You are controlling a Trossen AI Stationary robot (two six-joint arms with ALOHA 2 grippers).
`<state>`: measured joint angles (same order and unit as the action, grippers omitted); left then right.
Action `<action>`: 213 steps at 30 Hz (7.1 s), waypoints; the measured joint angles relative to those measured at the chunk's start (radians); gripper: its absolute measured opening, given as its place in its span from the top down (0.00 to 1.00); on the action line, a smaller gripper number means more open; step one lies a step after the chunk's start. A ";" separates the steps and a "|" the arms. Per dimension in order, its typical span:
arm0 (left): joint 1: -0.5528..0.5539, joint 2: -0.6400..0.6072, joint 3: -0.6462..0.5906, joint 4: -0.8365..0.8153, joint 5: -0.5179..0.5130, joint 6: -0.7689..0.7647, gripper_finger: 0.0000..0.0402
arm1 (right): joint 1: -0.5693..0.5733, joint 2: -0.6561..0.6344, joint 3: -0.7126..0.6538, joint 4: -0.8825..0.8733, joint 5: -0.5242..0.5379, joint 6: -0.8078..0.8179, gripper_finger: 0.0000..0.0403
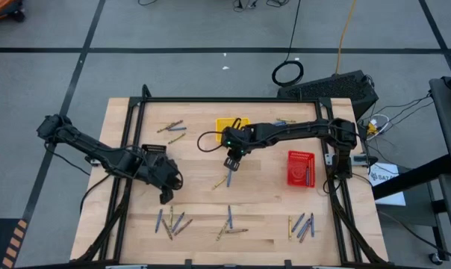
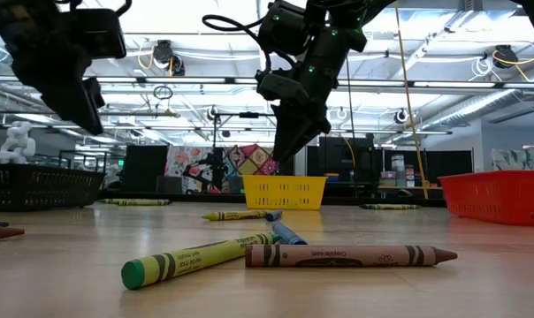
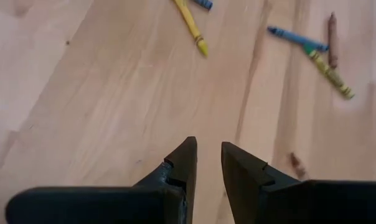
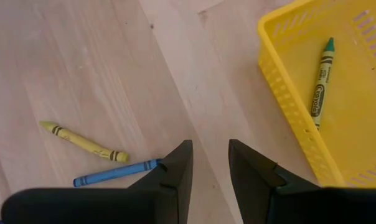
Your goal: Sort crayons
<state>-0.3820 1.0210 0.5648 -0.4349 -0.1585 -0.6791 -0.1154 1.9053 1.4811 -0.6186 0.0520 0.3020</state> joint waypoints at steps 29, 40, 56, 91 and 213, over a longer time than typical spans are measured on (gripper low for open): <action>0.000 0.000 0.000 0.267 0.120 -0.073 0.81 | 0.016 0.000 -0.001 -0.011 0.053 0.000 0.77; -0.029 0.000 0.000 0.458 0.335 0.014 0.81 | 0.025 0.000 -0.001 -0.063 0.053 0.037 0.77; -0.050 0.000 0.001 0.540 0.328 0.083 0.81 | 0.041 0.000 -0.001 -0.068 0.109 0.053 0.77; -0.050 0.000 0.001 0.533 0.088 0.092 0.81 | 0.041 0.000 -0.001 -0.053 0.103 0.075 0.77; -0.055 0.000 0.001 -0.086 -0.032 -0.303 0.58 | 0.048 0.001 0.000 0.094 -0.045 0.099 0.77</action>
<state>-0.4366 1.0206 0.5655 -0.5206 -0.1908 -0.9819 -0.0669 1.9060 1.4807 -0.5249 0.0070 0.4012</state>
